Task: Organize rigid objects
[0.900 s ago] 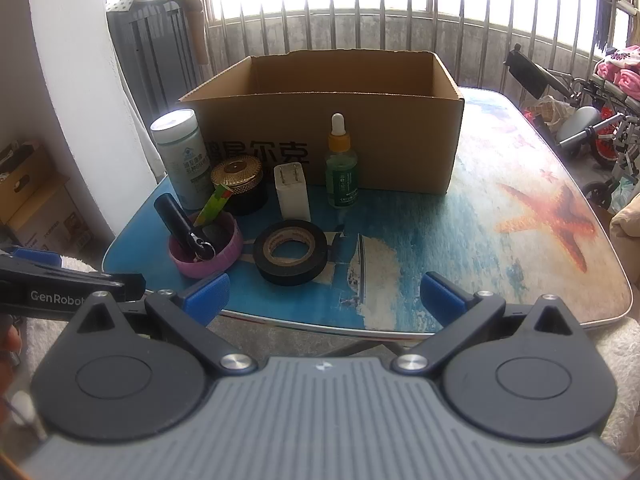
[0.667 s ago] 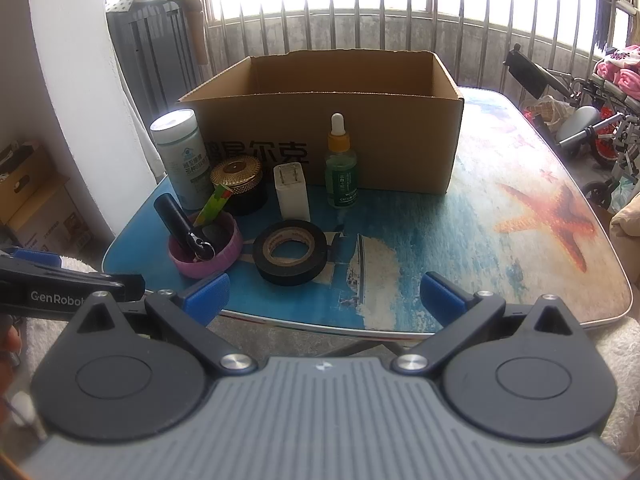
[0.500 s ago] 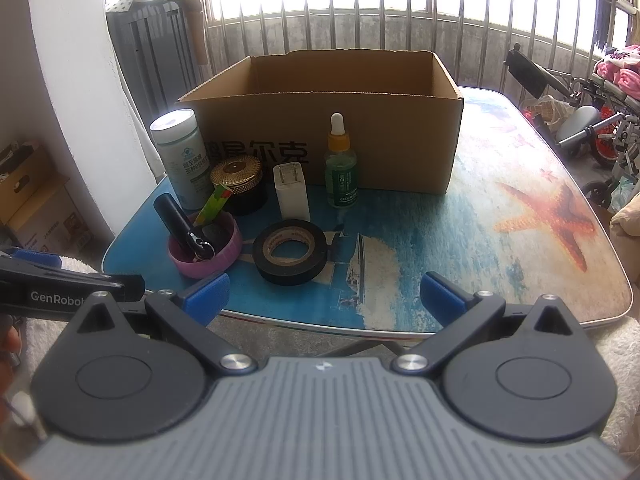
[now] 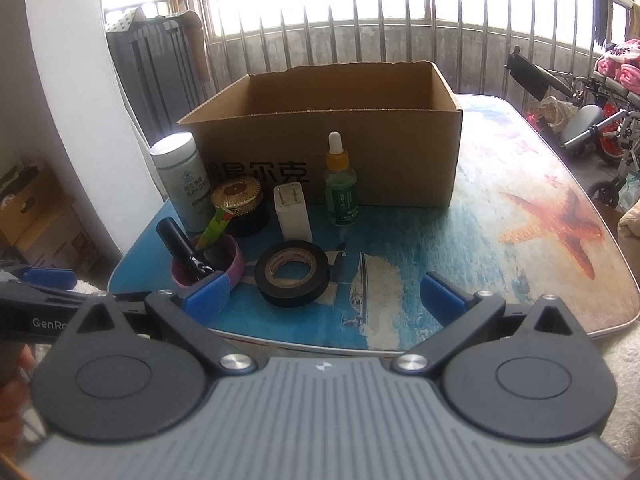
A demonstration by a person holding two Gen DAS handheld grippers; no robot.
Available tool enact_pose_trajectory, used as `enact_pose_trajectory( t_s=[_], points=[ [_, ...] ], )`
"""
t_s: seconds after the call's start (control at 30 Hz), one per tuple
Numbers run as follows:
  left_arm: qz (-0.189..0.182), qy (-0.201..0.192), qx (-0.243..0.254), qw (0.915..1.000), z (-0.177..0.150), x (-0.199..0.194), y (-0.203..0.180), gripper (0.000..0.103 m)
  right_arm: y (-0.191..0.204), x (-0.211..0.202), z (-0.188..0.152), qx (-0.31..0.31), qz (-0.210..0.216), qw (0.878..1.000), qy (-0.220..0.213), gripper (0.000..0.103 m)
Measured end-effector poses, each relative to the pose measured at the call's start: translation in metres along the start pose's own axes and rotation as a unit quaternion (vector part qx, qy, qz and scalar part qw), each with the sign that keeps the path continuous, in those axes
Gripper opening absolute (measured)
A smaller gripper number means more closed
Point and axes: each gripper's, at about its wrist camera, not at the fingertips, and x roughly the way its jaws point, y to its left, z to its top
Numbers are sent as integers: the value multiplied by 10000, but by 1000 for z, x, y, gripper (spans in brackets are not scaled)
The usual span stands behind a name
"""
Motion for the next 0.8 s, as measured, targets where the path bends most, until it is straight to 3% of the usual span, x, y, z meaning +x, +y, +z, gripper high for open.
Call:
enact_pose_trajectory(
  t_s=[0.23, 0.47, 0.57, 0.8],
  points=[
    [-319, -456, 1, 9985, 2, -3, 9, 101, 5, 4, 20, 3, 559, 9980, -306, 102],
    [-671, -614, 338, 9953, 1, 5, 1, 89, 19, 27, 30, 46, 1353, 9908, -15, 100],
    [-871, -611, 539, 9929, -2, 10, -5, 78, 27, 41, 35, -19, 1655, 9860, 209, 89],
    [-1123, -555, 770, 9891, -2, 29, -12, 55, 51, 82, 47, -462, 2134, 9709, 981, 53]
  ],
)
